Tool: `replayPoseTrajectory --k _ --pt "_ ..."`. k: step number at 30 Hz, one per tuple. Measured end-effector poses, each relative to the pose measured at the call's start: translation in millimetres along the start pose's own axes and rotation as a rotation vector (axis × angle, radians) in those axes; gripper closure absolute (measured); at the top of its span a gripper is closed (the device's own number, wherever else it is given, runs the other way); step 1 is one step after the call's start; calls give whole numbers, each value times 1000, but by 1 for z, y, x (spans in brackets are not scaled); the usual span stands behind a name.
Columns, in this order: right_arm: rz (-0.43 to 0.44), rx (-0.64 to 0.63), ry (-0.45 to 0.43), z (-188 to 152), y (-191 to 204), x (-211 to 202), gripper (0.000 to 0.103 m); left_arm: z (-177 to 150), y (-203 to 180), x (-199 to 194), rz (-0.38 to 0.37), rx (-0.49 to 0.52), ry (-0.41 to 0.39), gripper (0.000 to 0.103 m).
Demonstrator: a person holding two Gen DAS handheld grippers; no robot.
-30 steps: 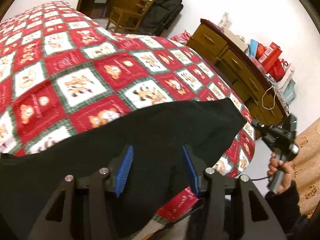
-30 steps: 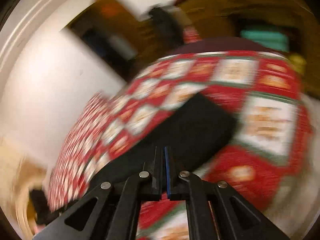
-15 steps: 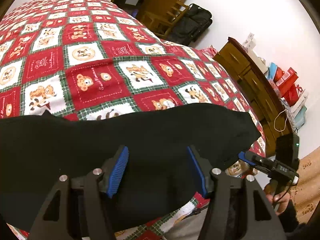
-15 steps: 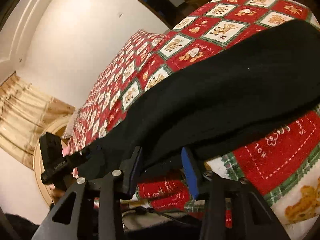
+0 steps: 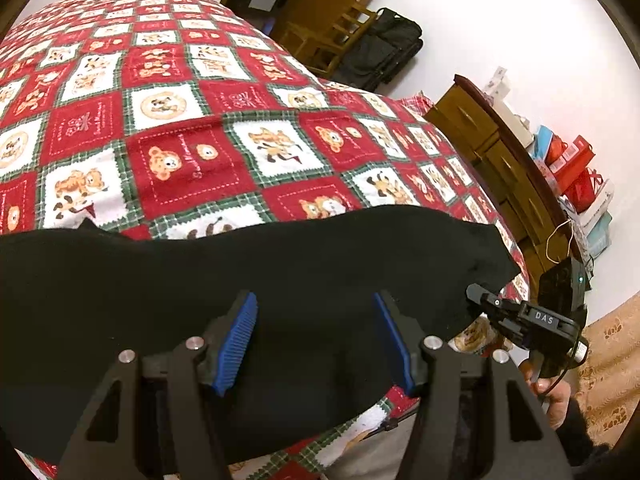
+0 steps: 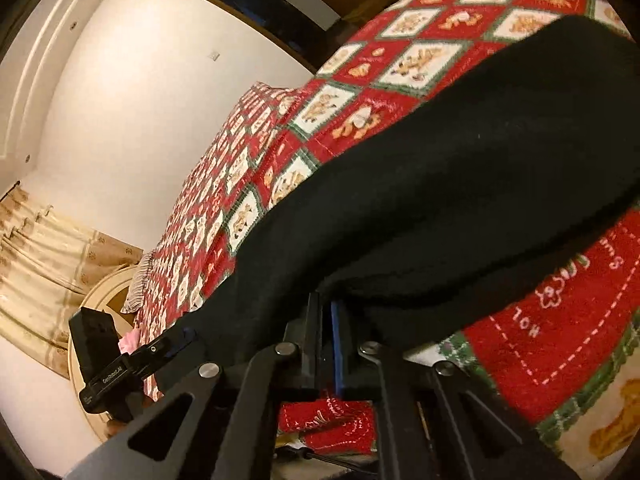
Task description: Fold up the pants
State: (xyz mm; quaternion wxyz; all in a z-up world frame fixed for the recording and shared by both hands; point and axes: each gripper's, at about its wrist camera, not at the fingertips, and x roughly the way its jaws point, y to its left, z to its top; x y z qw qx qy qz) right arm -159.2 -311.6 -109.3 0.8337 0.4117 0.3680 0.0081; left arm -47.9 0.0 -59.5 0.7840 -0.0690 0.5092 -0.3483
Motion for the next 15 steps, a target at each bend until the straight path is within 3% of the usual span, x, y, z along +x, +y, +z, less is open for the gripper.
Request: replayPoseTrajectory --k 6,12,15 --pt "-18 -20 16 -11 5 -27 100 1 0 -3 3 5 -8 41" --pt "-58 4 80 -27 -7 -20 98 2 0 -1 3 5 -10 41" --pt "-73 -76 66 -21 11 -33 98 3 1 -4 32 20 -19 41"
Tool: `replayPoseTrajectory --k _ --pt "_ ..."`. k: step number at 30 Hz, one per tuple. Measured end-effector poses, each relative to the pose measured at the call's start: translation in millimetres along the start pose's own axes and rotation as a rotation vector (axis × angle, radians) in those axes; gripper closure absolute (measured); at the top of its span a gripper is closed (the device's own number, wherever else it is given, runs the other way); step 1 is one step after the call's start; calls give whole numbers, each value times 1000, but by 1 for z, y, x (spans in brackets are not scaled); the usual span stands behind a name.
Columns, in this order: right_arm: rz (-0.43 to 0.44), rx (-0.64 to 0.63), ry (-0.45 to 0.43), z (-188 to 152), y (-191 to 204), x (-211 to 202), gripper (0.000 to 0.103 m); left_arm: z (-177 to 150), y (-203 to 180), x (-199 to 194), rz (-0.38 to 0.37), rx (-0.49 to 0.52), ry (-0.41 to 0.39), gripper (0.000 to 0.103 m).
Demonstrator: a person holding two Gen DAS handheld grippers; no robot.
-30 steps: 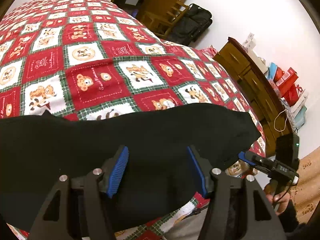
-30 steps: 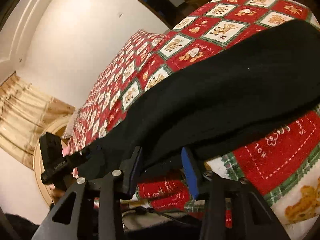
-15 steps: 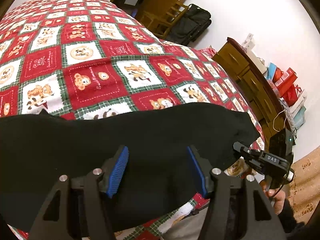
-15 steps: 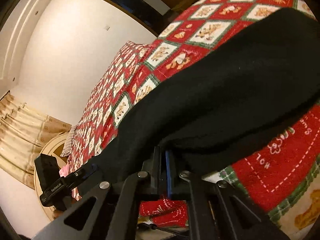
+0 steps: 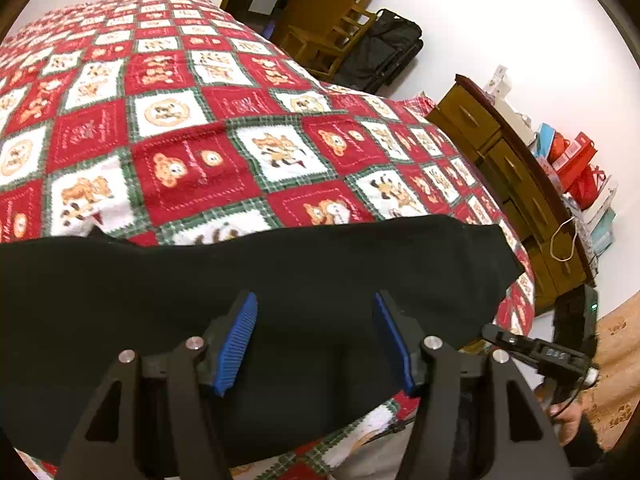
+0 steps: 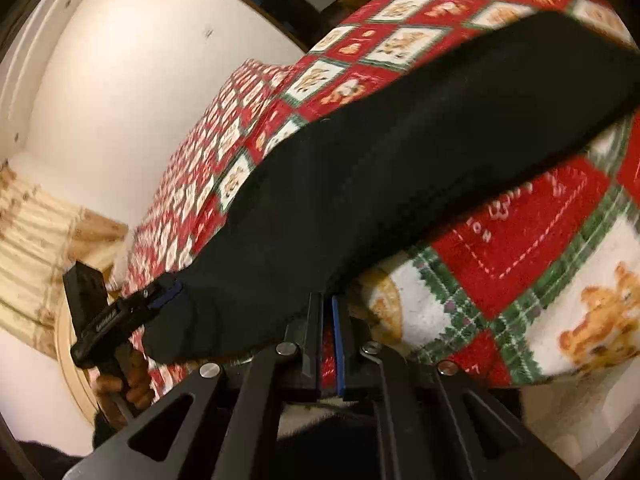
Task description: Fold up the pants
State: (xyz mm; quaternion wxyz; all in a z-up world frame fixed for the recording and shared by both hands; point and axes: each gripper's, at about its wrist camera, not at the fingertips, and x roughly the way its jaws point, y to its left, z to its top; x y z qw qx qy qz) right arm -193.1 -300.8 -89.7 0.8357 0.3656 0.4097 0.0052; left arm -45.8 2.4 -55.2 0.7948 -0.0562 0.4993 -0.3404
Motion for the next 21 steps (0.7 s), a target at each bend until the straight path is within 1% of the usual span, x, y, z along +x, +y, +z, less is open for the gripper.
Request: replayPoseTrajectory --k 2,4,5,6,7,9,10,12,13,14,15,17,18,19,20,21 --pt "-10 -107 -102 9 17 -19 98 2 8 -8 28 -6 -26 41" --pt "-44 -193 -198 22 27 -33 98 5 24 -19 63 -38 -58 41" --pt "-60 -215 -220 27 27 -33 96 6 32 -25 81 -53 -71 41" --pt "-89 -236 -223 34 25 -30 95 5 44 -33 105 -74 -88 41" --pt "-131 -247 -204 41 20 -21 95 4 54 -40 130 -91 -102 41" --pt "-243 -221 -138 50 6 -2 95 1 75 -54 189 -123 -127 41" --pt "-296 -194 -113 53 -3 5 95 -4 90 -64 240 -148 -146 41" --pt "-325 -160 -107 58 -9 11 95 -13 112 -76 319 -187 -165 41" --pt "-334 -172 -119 61 -4 13 95 -18 124 -81 369 -212 -167 41" --pt "-322 -199 -133 64 5 15 95 -24 137 -85 425 -237 -167 41" --pt "-282 -237 -145 66 19 18 95 -29 149 -89 480 -259 -168 41" --pt "-123 -312 -128 72 55 35 95 -35 166 -95 563 -293 -177 41" --pt "-18 -356 -77 73 80 52 95 -37 173 -97 585 -307 -187 41" --pt "39 -384 -29 73 99 68 94 -39 181 -99 592 -328 -207 41" --pt "105 -421 42 72 122 90 89 -40 186 -101 594 -338 -220 41" --pt "147 -446 93 71 137 107 85 -40 189 -101 602 -341 -233 41"
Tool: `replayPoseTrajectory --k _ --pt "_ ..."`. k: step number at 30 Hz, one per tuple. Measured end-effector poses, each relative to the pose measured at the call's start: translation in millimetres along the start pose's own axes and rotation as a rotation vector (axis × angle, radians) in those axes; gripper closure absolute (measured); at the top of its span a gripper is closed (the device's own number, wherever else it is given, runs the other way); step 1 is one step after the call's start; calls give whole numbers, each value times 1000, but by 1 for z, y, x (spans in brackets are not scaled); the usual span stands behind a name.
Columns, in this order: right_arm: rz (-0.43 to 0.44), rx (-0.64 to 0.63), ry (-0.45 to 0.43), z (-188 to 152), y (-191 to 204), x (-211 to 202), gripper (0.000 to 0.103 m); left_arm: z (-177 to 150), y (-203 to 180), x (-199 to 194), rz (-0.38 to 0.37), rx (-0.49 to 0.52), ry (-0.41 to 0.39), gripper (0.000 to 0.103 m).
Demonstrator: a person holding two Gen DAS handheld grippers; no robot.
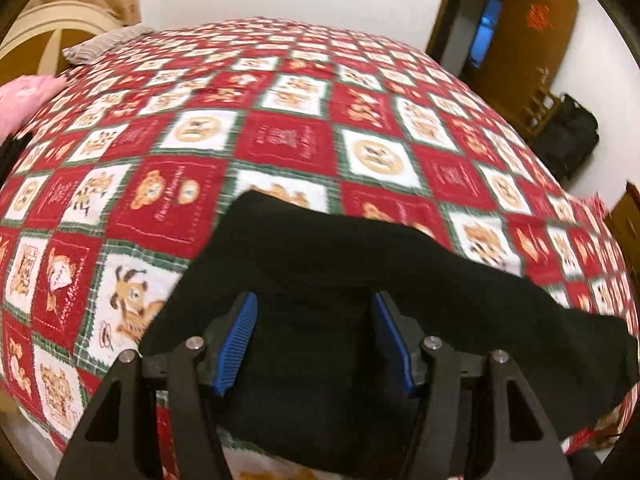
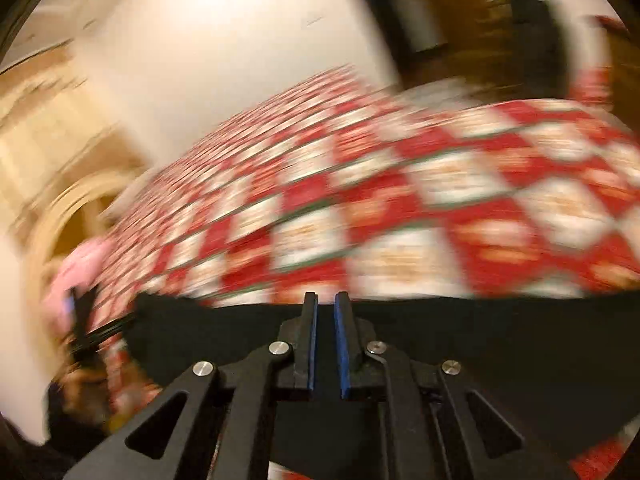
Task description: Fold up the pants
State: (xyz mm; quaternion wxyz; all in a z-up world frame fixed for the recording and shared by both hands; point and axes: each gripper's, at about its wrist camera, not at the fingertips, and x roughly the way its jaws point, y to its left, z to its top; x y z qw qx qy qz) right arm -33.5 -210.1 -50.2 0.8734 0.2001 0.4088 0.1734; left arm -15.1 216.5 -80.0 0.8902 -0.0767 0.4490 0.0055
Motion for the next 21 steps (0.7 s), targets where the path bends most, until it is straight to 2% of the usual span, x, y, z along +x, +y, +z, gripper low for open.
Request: replayPoseTrajectory --k 2,5,6,9,13,17,19,21 --pt "113 -80 108 12 28 50 65 -1 -3 0 28 23 -22 41" --pt "206 -128 216 15 54 100 63 -6 -16 2 96 96 -48 41" --pt "265 -125 261 17 60 117 63 -6 -15 1 108 102 -55 41" --pt "349 -164 316 14 81 143 63 -2 -3 -20 85 58 -114 41" --pt "337 -262 396 9 96 170 63 5 12 -26 91 -10 -148 41" --pt "367 -293 461 -3 106 177 63 -3 22 1 112 -52 -52 41" --pt "406 -315 494 -8 110 172 63 -6 18 1 133 -32 -78 40" --pt "365 -349 474 -7 110 169 63 -5 14 3 149 -2 -75 36"
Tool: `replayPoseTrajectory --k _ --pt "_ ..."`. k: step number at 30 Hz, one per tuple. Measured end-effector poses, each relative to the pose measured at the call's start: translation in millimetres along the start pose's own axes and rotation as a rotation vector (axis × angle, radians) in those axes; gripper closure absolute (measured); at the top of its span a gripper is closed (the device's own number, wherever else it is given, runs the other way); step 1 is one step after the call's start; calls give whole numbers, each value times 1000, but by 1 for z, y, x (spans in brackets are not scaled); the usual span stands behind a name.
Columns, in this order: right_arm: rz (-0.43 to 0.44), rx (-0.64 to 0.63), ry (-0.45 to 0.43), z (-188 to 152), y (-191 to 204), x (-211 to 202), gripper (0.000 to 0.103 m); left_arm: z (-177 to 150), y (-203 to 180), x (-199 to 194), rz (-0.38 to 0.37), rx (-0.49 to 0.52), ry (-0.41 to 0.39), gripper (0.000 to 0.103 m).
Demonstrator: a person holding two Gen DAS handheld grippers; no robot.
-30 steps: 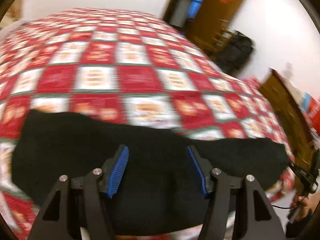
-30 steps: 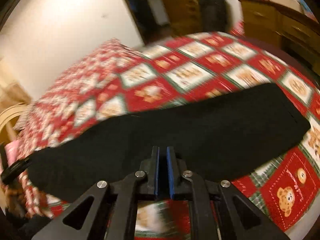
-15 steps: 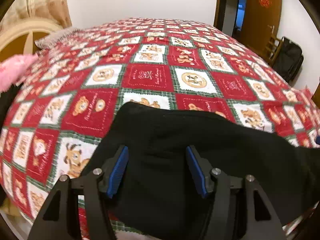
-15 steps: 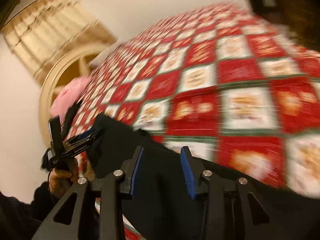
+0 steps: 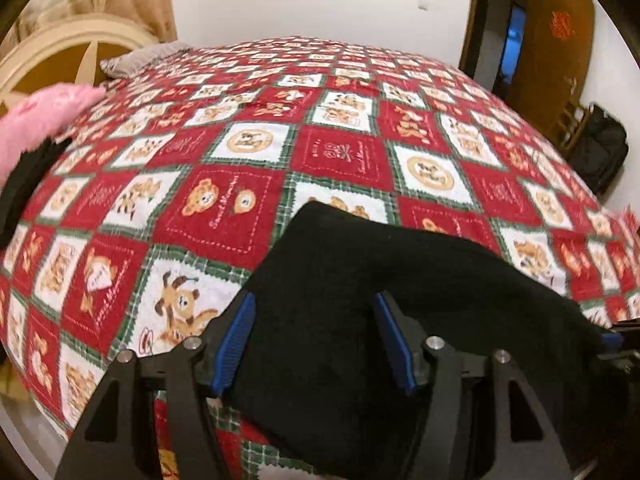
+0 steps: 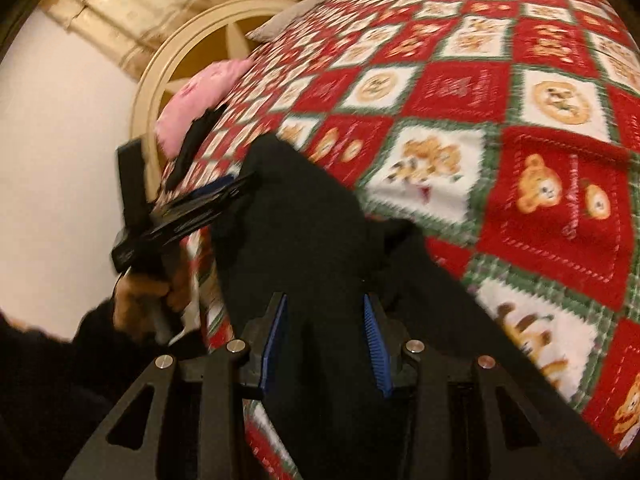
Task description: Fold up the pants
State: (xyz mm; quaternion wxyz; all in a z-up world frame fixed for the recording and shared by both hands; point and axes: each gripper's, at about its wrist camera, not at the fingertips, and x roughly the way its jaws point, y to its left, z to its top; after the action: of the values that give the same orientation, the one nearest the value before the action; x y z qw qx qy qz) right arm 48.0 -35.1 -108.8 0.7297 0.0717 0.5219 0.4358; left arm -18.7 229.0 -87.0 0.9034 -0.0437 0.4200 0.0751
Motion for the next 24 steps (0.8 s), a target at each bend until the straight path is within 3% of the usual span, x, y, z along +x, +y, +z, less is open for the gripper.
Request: replayPoseTrajectory --k 2,4,8,13,18,20,24 --pt "-60 6 -45 6 -4 -2 63 1 -1 1 5 3 -2 33" --pt "-59 36 -42 11 -13 1 63 0 -1 1 -2 -2 -4 31" --pt "-2 22 17 10 -9 10 63 -1 -1 0 1 -2 -5 31" --pt "172 32 90 12 -7 16 60 -1 -1 0 -3 -5 -5 29" --pt "214 118 37 23 -19 35 60 -1 -3 0 -1 -3 -5 28" --pt "249 148 2 27 -19 39 52 -1 -3 1 -6 -7 -4 27" --pt "172 92 -19 35 -10 37 51 -1 -3 2 -5 -2 -5 23"
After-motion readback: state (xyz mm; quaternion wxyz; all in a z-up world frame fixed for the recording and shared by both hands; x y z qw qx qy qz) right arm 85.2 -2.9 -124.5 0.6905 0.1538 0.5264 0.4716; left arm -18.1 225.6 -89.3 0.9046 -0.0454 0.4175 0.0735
